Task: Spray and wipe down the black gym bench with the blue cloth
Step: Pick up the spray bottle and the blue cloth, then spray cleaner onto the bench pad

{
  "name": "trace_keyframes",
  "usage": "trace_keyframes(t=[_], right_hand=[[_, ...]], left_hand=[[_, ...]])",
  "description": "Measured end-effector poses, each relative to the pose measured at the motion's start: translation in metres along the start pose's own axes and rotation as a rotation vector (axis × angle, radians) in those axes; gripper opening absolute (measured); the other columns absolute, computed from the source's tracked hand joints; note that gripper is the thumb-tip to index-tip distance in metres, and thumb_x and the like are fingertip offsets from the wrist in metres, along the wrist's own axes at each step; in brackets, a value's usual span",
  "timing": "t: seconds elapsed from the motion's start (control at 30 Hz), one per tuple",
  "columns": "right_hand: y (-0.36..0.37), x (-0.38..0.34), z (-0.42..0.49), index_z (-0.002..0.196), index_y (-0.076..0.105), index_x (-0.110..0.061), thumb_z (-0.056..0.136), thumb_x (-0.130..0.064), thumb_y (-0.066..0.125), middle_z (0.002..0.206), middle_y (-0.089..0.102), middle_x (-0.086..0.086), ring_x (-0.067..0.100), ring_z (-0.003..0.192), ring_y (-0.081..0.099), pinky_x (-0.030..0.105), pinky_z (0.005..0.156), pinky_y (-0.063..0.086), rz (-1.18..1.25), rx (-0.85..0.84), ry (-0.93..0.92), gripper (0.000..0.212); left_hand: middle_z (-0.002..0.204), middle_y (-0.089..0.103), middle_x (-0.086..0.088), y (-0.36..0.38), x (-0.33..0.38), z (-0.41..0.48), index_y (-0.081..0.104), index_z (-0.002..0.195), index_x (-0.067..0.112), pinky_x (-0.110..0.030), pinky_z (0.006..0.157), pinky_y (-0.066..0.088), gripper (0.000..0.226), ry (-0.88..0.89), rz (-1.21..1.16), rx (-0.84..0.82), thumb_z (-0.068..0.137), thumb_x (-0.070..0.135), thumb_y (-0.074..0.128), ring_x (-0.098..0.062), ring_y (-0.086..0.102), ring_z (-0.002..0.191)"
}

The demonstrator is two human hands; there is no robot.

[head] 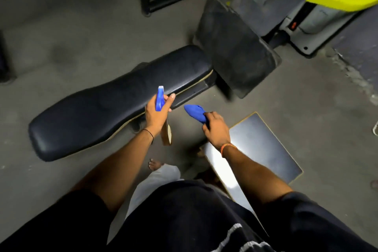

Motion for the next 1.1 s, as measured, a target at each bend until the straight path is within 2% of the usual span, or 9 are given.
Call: trace_keyframes(t=[0.13,0.27,0.43,0.53,0.67,0.83,0.93,1.03,1.1], right_hand=[[0.024,-0.065,0.036,0.139,0.054,-0.014,0.093,-0.017,0.06,0.13,0.058,0.01,0.034,0.118,0.054,0.045,0.09,0.051,-0.069,-0.055,-0.09,0.046],[0.057,-0.123,0.075,0.139,0.054,-0.013,0.092,-0.017,0.062,0.13,0.058,0.011,0.035,0.118,0.055,0.044,0.091,0.051,-0.115,-0.091,-0.127,0.048],[0.095,-0.19,0.121,0.137,0.058,-0.013,0.092,-0.015,0.061,0.132,0.059,0.013,0.037,0.119,0.056,0.045,0.094,0.051,-0.124,-0.108,-0.173,0.045],[0.112,-0.22,0.147,0.136,0.058,-0.012,0.094,-0.016,0.06,0.129,0.06,0.015,0.037,0.119,0.057,0.045,0.094,0.051,-0.13,-0.12,-0.181,0.042],[0.131,-0.246,0.176,0.138,0.058,-0.013,0.095,-0.017,0.06,0.131,0.06,0.014,0.037,0.119,0.057,0.045,0.096,0.051,-0.189,-0.147,-0.191,0.043],[0.153,-0.256,0.205,0.14,0.056,-0.015,0.096,-0.018,0.06,0.135,0.059,0.012,0.035,0.124,0.055,0.045,0.095,0.052,-0.242,-0.202,-0.157,0.044],[0.162,-0.256,0.223,0.139,0.057,-0.016,0.096,-0.018,0.06,0.134,0.061,0.012,0.035,0.124,0.056,0.045,0.096,0.052,-0.245,-0.209,-0.128,0.043],[0.167,-0.254,0.242,0.139,0.058,-0.016,0.096,-0.017,0.061,0.133,0.062,0.012,0.035,0.123,0.058,0.046,0.096,0.053,-0.235,-0.218,-0.099,0.044],[0.168,-0.252,0.256,0.14,0.057,-0.016,0.096,-0.016,0.06,0.132,0.062,0.013,0.035,0.122,0.058,0.047,0.096,0.054,-0.226,-0.219,-0.077,0.044]], left_hand=[[0.074,0.061,-0.01,-0.065,-0.02,0.022,0.06,0.082,0.009,-0.008,0.054,0.047,0.026,-0.053,0.005,0.089,0.094,0.027,0.074,-0.018,0.061,0.067],[0.069,0.062,-0.003,-0.133,-0.044,0.053,0.058,0.075,0.016,-0.011,0.056,0.048,0.029,-0.106,-0.02,0.151,0.093,0.03,0.076,-0.014,0.066,0.061],[0.072,0.061,-0.014,-0.205,-0.068,0.082,0.062,0.083,0.01,-0.011,0.055,0.049,0.022,-0.138,-0.075,0.227,0.094,0.026,0.074,-0.016,0.061,0.058],[0.079,0.066,-0.009,-0.233,-0.078,0.093,0.066,0.09,0.013,-0.01,0.055,0.048,0.014,-0.153,-0.078,0.268,0.094,0.024,0.073,-0.012,0.063,0.059],[0.097,0.073,-0.008,-0.252,-0.092,0.109,0.072,0.102,0.013,-0.016,0.066,0.055,0.01,-0.185,-0.084,0.273,0.096,0.021,0.07,-0.015,0.07,0.073],[0.098,0.075,-0.007,-0.257,-0.108,0.131,0.076,0.096,0.018,-0.042,0.092,0.059,0.006,-0.215,-0.041,0.248,0.092,0.019,0.072,-0.028,0.072,0.093],[0.1,0.077,-0.006,-0.25,-0.11,0.142,0.075,0.096,0.025,-0.044,0.097,0.058,0.014,-0.236,-0.07,0.209,0.091,0.013,0.073,-0.026,0.074,0.097],[0.096,0.074,-0.009,-0.245,-0.109,0.154,0.074,0.102,0.011,-0.039,0.094,0.059,0.008,-0.24,-0.064,0.182,0.094,0.011,0.071,-0.02,0.073,0.087],[0.094,0.072,-0.008,-0.246,-0.114,0.159,0.072,0.106,0.003,-0.032,0.09,0.06,0.014,-0.28,-0.088,0.205,0.094,0.012,0.071,-0.01,0.071,0.079]])
Point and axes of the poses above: each hand's wrist, its own z-axis towards the middle knuckle, its own y-axis out of the palm, x = y × z, the point moved 10 cm from there along z, towards the middle knuckle
